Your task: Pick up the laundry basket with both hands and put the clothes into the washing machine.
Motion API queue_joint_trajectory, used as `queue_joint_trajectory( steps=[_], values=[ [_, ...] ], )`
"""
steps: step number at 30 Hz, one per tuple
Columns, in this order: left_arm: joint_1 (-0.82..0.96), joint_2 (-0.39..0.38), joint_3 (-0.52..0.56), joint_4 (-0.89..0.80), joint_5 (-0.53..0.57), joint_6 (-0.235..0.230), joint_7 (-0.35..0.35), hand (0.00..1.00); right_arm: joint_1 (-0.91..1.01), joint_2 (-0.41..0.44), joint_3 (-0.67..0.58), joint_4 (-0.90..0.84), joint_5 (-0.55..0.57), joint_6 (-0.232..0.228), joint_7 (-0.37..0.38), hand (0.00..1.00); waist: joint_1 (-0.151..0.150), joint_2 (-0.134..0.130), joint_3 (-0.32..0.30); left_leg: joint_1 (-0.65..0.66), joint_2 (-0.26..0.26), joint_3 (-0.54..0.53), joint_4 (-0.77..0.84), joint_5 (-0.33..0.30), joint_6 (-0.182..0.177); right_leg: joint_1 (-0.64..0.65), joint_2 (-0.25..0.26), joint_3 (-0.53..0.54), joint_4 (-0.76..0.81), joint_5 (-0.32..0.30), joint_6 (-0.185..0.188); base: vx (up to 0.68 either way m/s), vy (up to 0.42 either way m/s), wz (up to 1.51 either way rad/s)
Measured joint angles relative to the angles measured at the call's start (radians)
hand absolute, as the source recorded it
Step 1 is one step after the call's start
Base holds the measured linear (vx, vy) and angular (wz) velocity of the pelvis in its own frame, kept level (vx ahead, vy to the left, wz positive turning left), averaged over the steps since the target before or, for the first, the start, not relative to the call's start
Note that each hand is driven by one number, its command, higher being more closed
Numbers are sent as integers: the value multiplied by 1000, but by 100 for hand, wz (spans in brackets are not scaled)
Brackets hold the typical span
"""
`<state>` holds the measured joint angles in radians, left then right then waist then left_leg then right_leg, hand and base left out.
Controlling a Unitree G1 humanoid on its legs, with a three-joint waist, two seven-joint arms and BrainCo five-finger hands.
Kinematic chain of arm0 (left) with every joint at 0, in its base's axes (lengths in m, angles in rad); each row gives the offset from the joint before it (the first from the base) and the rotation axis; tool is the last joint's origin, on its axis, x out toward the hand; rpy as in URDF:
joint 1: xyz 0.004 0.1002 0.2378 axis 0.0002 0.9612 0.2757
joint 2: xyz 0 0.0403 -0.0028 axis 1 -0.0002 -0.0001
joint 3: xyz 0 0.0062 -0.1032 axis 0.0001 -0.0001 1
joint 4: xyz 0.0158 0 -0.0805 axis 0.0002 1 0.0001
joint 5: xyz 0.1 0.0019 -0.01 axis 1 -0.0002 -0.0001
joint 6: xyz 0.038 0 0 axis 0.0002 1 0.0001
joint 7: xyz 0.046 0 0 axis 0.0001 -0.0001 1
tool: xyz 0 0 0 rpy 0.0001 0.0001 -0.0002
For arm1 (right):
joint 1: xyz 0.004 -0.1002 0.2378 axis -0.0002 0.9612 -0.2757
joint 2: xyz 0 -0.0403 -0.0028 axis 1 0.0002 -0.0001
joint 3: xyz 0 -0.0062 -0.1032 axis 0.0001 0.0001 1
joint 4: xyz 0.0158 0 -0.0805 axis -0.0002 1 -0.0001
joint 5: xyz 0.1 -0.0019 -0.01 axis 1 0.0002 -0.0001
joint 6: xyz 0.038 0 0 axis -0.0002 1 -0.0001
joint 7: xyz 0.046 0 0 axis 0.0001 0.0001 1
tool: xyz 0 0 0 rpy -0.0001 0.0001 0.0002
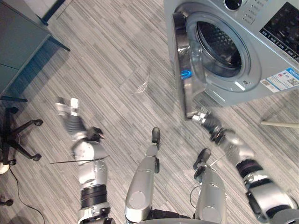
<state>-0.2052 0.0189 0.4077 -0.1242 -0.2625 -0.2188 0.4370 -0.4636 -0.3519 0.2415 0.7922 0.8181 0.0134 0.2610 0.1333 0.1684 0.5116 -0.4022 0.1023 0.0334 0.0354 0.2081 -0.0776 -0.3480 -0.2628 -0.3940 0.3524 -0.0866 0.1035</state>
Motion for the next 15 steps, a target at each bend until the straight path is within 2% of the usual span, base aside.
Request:
queue_joint_trajectory(
  steps=[2,4,7,9,11,13,15],
  values=[
    [-9,6,20,-52,84,-3,51,0,23,41,-7,22,-8,-8,1,0,-3,0,0,1,-2,-3,0,-1,-1,4,-1,-5,2,-4,2,31,-19,10],
    [-15,9,29,-136,229,5,112,0,52,131,-37,59,-8,-13,-1,0,-7,0,0,4,-5,-4,-1,-1,-1,5,-7,-10,14,-12,-1,2,-31,9],
    [-7,16,32,-218,294,12,84,0,74,194,-54,59,9,-30,-1,0,-11,-1,1,11,-5,-2,-1,-6,-5,1,-15,-5,27,-23,-11,-23,-27,-3],
    [-2,58,9,-239,291,5,44,0,78,217,-49,60,18,-34,1,0,-11,-2,1,11,1,6,-2,-9,-9,-5,-10,2,27,-24,-12,-40,-53,-12],
    [4,132,-70,-238,237,-8,-72,0,69,228,-32,85,36,-32,7,0,-12,-7,1,11,6,19,-2,-9,-9,-13,-2,13,22,-24,-10,-40,-59,-18],
    [4,174,-141,-234,164,-15,-159,0,56,225,-23,125,36,-27,9,0,-12,-17,1,9,11,27,-2,-9,-9,-20,0,14,10,-15,-8,-12,-45,-20],
    [-30,218,-301,-168,65,-28,-268,0,34,224,0,185,33,-15,11,0,-17,-40,0,-3,18,36,-1,-9,-9,-24,6,12,-10,5,-7,35,-49,-18]
  ],
)
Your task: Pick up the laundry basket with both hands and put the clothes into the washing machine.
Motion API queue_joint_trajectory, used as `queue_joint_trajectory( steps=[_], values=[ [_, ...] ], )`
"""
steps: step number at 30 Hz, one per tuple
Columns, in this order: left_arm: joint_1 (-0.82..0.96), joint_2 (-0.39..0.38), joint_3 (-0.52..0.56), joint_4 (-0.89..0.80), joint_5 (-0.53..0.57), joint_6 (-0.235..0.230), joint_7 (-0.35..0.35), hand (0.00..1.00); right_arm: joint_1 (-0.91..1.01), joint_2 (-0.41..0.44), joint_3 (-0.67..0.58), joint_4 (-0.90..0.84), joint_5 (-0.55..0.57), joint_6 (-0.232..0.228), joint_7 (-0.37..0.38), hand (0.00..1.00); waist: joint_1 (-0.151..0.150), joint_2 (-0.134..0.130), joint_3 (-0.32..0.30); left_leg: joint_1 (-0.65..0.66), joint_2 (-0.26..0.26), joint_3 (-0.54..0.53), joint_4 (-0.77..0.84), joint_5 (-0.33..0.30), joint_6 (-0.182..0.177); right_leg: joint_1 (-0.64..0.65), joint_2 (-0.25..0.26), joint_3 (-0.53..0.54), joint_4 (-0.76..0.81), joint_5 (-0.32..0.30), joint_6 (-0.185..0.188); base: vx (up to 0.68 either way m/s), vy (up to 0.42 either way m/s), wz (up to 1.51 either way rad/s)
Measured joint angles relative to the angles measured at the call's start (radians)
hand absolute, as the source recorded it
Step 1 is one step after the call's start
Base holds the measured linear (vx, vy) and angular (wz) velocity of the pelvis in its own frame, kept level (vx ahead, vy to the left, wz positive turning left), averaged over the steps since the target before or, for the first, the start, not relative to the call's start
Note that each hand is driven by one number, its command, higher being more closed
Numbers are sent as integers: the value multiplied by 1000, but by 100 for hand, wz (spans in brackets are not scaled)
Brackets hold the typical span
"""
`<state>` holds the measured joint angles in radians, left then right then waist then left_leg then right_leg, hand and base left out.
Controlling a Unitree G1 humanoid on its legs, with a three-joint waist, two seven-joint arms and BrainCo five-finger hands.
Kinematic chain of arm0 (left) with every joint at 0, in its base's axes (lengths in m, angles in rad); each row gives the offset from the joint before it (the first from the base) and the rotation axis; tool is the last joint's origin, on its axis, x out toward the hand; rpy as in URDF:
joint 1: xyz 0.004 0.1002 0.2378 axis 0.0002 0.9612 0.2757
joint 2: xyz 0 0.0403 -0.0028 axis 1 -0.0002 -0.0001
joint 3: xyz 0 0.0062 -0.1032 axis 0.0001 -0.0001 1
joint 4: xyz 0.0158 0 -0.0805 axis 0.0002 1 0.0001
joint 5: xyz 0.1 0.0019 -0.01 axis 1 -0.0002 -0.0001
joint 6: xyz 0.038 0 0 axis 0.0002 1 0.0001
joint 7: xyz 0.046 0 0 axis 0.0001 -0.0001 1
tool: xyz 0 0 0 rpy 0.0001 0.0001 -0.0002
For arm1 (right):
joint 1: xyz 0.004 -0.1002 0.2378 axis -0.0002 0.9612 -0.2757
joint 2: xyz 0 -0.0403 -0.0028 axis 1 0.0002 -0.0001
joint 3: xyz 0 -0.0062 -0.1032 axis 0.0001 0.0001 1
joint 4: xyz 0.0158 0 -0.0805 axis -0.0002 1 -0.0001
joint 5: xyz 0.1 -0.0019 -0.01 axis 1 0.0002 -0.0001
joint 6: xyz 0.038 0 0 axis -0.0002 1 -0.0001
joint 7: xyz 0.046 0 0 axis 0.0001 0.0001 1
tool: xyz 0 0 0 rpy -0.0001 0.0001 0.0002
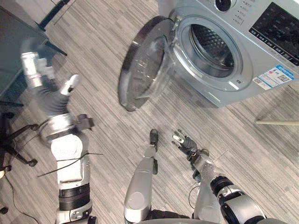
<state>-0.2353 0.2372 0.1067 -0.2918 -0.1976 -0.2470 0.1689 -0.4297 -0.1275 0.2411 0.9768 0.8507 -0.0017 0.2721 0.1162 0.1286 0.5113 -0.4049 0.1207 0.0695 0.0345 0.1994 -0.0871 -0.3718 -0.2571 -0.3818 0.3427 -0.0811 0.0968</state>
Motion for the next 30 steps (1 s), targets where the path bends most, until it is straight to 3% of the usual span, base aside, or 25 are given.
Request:
queue_joint_trajectory(
  steps=[3,4,7,8,11,14,20,26,30],
  values=[
    [-81,48,-232,203,-151,40,-159,0,-28,-1,28,59,-43,33,20,0,-27,-20,0,-12,2,7,0,0,1,-2,11,-1,-29,28,1,51,-35,-7],
    [-123,67,-317,320,-234,79,-245,0,-51,-3,38,79,-72,52,33,0,-44,-33,0,-19,3,14,0,0,1,-8,11,3,-38,35,1,39,-18,-9],
    [-262,73,-414,621,-342,175,-362,0,-114,-21,49,137,-122,68,35,0,-77,-57,1,-38,4,23,2,1,2,-39,13,17,-35,41,1,37,-44,-15],
    [-314,75,-421,714,-339,181,-369,0,-133,-31,39,160,-151,67,28,0,-78,-61,1,-45,5,29,4,3,5,-51,14,24,-30,41,0,32,-69,-17],
    [-485,137,-420,1014,-207,188,-354,0,-176,-56,-4,220,-268,44,-42,0,-92,-75,5,-70,18,45,23,4,7,-77,26,37,-25,49,-8,28,-63,-15],
    [-610,216,-406,1170,-47,191,-294,0,-178,-60,-45,217,-309,20,-107,0,-104,-105,12,-116,41,54,46,2,10,-120,43,47,-24,55,-18,14,-80,-17],
    [-718,269,-281,1235,191,202,-175,0,-117,-1,-130,68,-313,-10,-223,0,-104,-146,30,-246,122,72,169,-49,1,-202,104,55,-36,73,-43,-6,-100,-26],
    [-719,329,-135,1183,243,206,-169,0,-30,23,-210,-66,-366,-37,-252,0,-100,-165,37,-373,199,72,339,-130,-3,-266,152,67,-21,78,-51,30,-50,-26],
    [-550,306,-36,1093,204,204,-170,0,47,41,-243,-140,-458,-31,-252,0,-95,-167,37,-368,266,123,516,-246,7,-259,177,126,39,64,-46,57,35,-50]
  ],
)
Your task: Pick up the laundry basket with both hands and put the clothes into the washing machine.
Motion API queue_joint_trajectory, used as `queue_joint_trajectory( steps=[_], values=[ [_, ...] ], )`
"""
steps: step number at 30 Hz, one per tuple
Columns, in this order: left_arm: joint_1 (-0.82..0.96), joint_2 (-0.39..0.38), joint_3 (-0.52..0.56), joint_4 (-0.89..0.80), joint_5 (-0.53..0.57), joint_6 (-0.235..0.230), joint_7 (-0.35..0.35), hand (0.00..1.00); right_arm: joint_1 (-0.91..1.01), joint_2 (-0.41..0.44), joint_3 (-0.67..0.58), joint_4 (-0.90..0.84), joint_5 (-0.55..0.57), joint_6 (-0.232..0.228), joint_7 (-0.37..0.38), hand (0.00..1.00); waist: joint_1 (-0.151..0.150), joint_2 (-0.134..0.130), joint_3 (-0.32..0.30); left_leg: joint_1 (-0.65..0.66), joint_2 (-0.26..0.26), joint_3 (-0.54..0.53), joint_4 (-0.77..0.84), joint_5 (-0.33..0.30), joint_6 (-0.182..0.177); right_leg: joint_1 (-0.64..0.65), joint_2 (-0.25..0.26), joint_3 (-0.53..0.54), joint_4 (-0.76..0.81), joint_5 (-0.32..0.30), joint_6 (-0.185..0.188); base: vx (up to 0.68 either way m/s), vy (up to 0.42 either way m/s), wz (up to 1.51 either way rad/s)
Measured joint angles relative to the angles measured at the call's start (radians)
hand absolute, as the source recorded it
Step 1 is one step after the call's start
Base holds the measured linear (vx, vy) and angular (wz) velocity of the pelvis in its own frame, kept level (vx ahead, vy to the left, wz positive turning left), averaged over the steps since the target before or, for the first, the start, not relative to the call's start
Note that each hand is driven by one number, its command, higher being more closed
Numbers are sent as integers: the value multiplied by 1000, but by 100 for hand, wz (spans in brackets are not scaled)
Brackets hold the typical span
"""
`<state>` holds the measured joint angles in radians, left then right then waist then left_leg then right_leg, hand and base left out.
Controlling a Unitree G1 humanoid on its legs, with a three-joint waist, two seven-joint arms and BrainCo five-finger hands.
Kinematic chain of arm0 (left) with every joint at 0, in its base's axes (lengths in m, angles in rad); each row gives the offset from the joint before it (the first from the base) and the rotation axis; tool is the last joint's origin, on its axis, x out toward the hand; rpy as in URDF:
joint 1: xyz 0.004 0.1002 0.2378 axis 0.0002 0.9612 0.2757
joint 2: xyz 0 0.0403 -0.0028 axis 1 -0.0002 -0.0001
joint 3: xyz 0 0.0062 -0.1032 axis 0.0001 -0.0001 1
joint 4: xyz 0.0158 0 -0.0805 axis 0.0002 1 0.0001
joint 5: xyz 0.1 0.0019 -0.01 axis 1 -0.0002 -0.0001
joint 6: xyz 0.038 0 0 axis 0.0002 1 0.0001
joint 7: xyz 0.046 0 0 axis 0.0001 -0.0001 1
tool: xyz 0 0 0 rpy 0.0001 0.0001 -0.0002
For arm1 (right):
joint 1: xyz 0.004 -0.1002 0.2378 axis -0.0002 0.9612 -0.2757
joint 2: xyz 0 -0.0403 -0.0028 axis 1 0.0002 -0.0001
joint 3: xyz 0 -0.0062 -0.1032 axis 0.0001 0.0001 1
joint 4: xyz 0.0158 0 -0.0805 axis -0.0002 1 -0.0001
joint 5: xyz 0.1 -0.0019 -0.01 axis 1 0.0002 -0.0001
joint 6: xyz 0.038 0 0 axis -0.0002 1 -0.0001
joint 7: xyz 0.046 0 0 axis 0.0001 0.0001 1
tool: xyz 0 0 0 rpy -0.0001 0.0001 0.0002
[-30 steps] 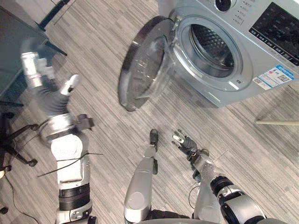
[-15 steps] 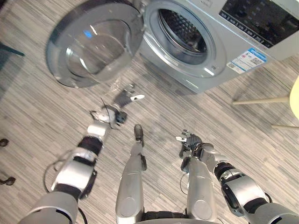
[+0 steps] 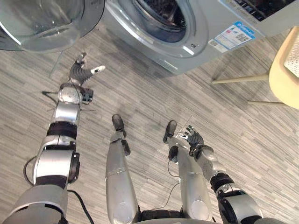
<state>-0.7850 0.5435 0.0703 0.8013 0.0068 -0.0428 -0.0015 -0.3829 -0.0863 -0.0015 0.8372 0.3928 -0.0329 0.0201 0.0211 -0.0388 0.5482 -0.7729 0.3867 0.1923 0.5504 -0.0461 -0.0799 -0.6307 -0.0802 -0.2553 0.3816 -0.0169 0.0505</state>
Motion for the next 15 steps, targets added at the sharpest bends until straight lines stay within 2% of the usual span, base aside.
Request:
queue_joint_trajectory(
  steps=[2,4,5,6,7,8,9,10,11,12,13,14,15],
  values=[
    [100,-53,69,-18,0,0,0,0,33,6,-1,-46,-42,2,-1,0,6,0,0,41,44,55,83,-66,6,12,20,56,19,-1,2,21,97,-109],
    [249,-146,143,-20,-1,0,1,0,81,22,-2,-97,-75,14,-6,0,31,1,0,150,131,155,173,-158,5,65,48,116,17,-12,13,9,179,-174],
    [321,-202,169,-21,-1,0,1,0,122,35,-6,-148,-92,23,-20,0,26,4,-2,219,168,190,193,-188,11,112,9,44,30,-25,7,10,247,-144],
    [354,-230,176,-21,-1,0,2,0,145,43,-13,-184,-100,25,-26,0,27,3,-2,256,184,210,195,-201,8,132,-17,5,61,-37,-13,23,173,-94],
    [413,-277,176,-16,-7,0,4,0,190,47,-23,-234,-135,35,-43,0,38,0,-5,325,200,239,190,-209,-2,167,-71,-29,125,-57,-38,60,-10,-60],
    [472,-313,178,1,-17,1,13,0,217,44,-47,-260,-175,42,-57,0,41,-5,-12,380,206,261,179,-203,-17,206,-127,-17,172,-66,-31,59,-135,-43],
    [496,-328,178,17,-24,0,23,0,226,41,-64,-275,-194,42,-70,0,40,-6,-17,398,206,269,171,-200,-26,219,-155,-6,183,-77,-16,67,-269,-27],
    [545,-346,186,48,-38,3,50,0,226,32,-100,-289,-242,43,-107,0,40,-23,-29,426,203,278,148,-186,-54,229,-194,16,185,-98,15,42,-336,-19],
    [586,-362,215,81,-45,10,81,0,223,19,-141,-325,-281,44,-148,0,36,-26,-33,440,203,274,122,-163,-91,240,-202,7,181,-139,79,44,-366,-20],
    [602,-374,227,98,-54,15,99,0,210,3,-154,-338,-298,47,-166,0,26,-16,-33,449,205,271,101,-148,-109,239,-197,-12,189,-145,76,49,-359,-13],
    [646,-400,267,128,-80,19,119,0,193,-26,-185,-386,-327,63,-197,0,6,-8,-37,502,194,285,30,-90,-124,255,-192,-44,196,-157,66,97,-330,-23],
    [682,-414,297,164,-86,21,142,0,203,-56,-213,-431,-344,65,-225,0,-3,-6,-75,582,189,334,-57,-46,-144,259,-196,-93,219,-163,64,150,-371,-54],
    [723,-425,324,188,-96,20,155,0,211,-74,-220,-448,-365,63,-245,0,1,-6,-136,633,191,378,-108,-25,-156,250,-201,-130,231,-187,59,171,-308,-77]
  ],
)
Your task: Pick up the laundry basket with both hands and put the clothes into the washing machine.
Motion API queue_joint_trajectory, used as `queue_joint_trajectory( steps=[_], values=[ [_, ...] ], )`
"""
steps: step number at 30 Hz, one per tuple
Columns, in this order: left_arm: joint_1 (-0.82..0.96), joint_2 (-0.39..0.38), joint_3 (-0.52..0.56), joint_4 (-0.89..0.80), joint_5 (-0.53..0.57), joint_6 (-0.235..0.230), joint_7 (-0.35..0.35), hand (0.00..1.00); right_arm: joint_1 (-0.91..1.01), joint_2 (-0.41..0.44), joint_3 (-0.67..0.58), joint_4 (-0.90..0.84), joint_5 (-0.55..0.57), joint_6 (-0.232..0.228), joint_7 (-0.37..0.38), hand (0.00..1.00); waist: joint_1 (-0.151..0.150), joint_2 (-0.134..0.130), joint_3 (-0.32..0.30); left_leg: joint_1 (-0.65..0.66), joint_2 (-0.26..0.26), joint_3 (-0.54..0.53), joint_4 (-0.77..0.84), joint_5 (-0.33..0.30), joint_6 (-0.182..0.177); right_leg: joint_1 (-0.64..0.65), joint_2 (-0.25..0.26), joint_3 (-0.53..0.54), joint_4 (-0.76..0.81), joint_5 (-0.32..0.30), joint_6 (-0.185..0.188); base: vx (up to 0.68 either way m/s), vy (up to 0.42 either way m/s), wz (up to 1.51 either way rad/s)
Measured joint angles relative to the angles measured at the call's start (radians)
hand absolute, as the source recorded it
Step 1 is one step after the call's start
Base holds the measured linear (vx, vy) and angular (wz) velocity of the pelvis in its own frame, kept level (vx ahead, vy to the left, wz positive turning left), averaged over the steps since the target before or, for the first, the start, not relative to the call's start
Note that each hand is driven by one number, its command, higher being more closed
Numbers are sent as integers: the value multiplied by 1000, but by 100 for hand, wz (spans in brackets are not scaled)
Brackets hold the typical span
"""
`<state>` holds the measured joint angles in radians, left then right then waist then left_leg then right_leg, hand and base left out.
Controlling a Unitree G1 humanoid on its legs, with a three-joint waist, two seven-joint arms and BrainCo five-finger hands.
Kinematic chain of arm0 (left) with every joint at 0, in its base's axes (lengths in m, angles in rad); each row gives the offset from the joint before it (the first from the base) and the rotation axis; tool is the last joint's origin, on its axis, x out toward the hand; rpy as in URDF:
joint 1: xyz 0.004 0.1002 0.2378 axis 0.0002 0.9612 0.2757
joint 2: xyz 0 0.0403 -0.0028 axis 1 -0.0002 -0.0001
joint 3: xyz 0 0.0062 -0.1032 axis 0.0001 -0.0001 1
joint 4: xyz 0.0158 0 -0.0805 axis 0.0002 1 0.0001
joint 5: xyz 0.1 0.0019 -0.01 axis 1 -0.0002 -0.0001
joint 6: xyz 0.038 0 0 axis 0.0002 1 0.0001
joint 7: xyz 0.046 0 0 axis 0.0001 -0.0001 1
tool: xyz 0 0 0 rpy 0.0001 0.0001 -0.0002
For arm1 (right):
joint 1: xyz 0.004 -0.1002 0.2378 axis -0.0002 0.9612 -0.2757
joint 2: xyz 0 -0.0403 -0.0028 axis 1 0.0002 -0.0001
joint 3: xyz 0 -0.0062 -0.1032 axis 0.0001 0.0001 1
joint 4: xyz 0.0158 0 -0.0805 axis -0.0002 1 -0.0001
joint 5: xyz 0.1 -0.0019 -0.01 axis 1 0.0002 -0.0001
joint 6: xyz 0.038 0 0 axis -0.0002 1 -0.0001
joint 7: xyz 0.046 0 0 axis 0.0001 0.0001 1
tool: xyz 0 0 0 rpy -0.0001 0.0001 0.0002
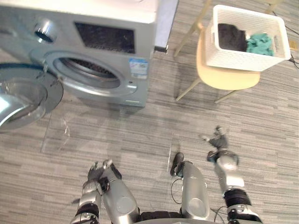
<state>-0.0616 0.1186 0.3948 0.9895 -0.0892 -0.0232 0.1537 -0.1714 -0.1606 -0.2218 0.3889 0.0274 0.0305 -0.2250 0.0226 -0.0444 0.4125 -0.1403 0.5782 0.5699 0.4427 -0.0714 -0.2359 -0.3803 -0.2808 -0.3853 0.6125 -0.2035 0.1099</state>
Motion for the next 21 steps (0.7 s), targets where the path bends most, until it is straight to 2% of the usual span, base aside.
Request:
queue_joint_trajectory(
  steps=[1,2,3,4,5,6,7,8,9,11,12,13,14,15,16,18,19,20,21],
  values=[
    [33,-9,20,17,-8,3,5,0,1,-12,-10,-31,-15,-3,-18,0,-4,8,-44,44,5,23,-36,22,5,4,12,2,16,-31,-4,198,-335,-71],
    [54,-24,45,36,-9,5,9,0,0,-22,-25,-71,-38,-8,-38,0,-11,22,-72,82,23,20,-45,49,13,20,31,3,33,-58,-24,195,-342,-61],
    [84,-38,50,43,-18,9,24,0,9,-34,-38,-105,-54,-15,-64,0,-10,39,-110,108,62,3,-17,94,49,45,73,9,37,-89,-39,186,-345,-52],
    [99,-42,53,42,-29,8,25,0,9,-34,-39,-109,-66,-18,-76,0,-5,39,-134,108,81,-1,8,128,99,52,93,16,32,-99,-49,218,-334,-63],
    [113,-42,66,41,-43,8,25,0,6,-34,-38,-119,-73,-18,-89,0,1,37,-152,103,111,-13,52,201,204,82,126,29,9,-104,-63,299,-341,-86],
    [133,-49,88,42,-57,8,25,0,-13,-33,-29,-139,-78,-23,-108,0,20,39,-158,64,135,-96,182,232,336,155,187,75,-67,-82,-111,345,-369,-96],
    [142,-54,87,42,-57,7,24,0,-31,-34,-22,-139,-77,-24,-113,0,25,36,-159,45,111,-143,249,167,315,178,202,92,-98,-73,-127,307,-299,-114],
    [154,-66,83,42,-56,7,23,0,-68,-42,-6,-139,-78,-25,-125,0,27,39,-164,7,31,-236,333,63,241,218,217,123,-152,-55,-143,204,-186,-85],
    [159,-71,77,42,-56,7,22,0,-83,-47,-3,-139,-78,-27,-126,0,29,39,-165,-7,-13,-261,354,21,224,241,226,138,-180,-45,-148,164,-111,-83],
    [161,-87,54,41,-57,6,21,0,-112,-55,-3,-140,-80,-31,-134,0,47,48,-171,-40,-155,-258,326,-82,219,324,254,162,-262,-32,-155,231,-55,-47],
    [162,-88,42,41,-58,6,20,0,-121,-54,-1,-140,-83,-31,-136,0,49,49,-172,-48,-192,-254,302,-102,209,342,258,166,-276,-32,-155,271,-6,-24],
    [161,-89,27,40,-57,5,21,0,-146,-52,17,-140,-99,-31,-143,0,51,52,-174,-71,-272,-245,242,-127,212,366,264,177,-300,-32,-155,215,50,-29],
    [159,-90,17,40,-57,5,21,0,-182,-47,43,-140,-116,-31,-143,0,55,53,-174,-97,-349,-246,173,-135,221,380,265,194,-320,-28,-149,209,70,-37],
    [158,-90,5,40,-57,5,21,0,-201,-45,57,-140,-119,-31,-142,0,61,54,-175,-105,-387,-258,126,-131,215,383,265,205,-322,-26,-144,210,100,-66],
    [156,-96,0,38,-58,5,21,0,-239,-45,83,-137,-125,-32,-142,0,80,68,-184,-89,-444,-295,6,-105,248,380,275,230,-326,-19,-133,206,98,-60],
    [140,-96,-7,27,-59,-1,21,0,-270,-43,128,-136,-157,-31,-134,0,99,65,-188,-46,-461,-296,-24,-97,264,428,265,234,-387,16,-101,236,114,-25],
    [138,-96,-10,22,-59,-4,21,0,-278,-43,136,-134,-158,-31,-129,0,103,64,-188,-38,-463,-296,-18,-102,273,442,261,229,-390,17,-100,201,97,11],
    [136,-94,-10,22,-60,-4,21,0,-293,-43,161,-125,-169,-31,-118,0,102,64,-188,-17,-464,-302,-7,-116,289,459,258,216,-364,16,-99,169,79,9],
    [135,-90,-11,23,-61,-3,18,0,-295,-40,181,-124,-200,-29,-98,0,101,64,-188,13,-457,-308,-16,-131,284,439,257,201,-273,14,-95,158,70,12]
  ],
)
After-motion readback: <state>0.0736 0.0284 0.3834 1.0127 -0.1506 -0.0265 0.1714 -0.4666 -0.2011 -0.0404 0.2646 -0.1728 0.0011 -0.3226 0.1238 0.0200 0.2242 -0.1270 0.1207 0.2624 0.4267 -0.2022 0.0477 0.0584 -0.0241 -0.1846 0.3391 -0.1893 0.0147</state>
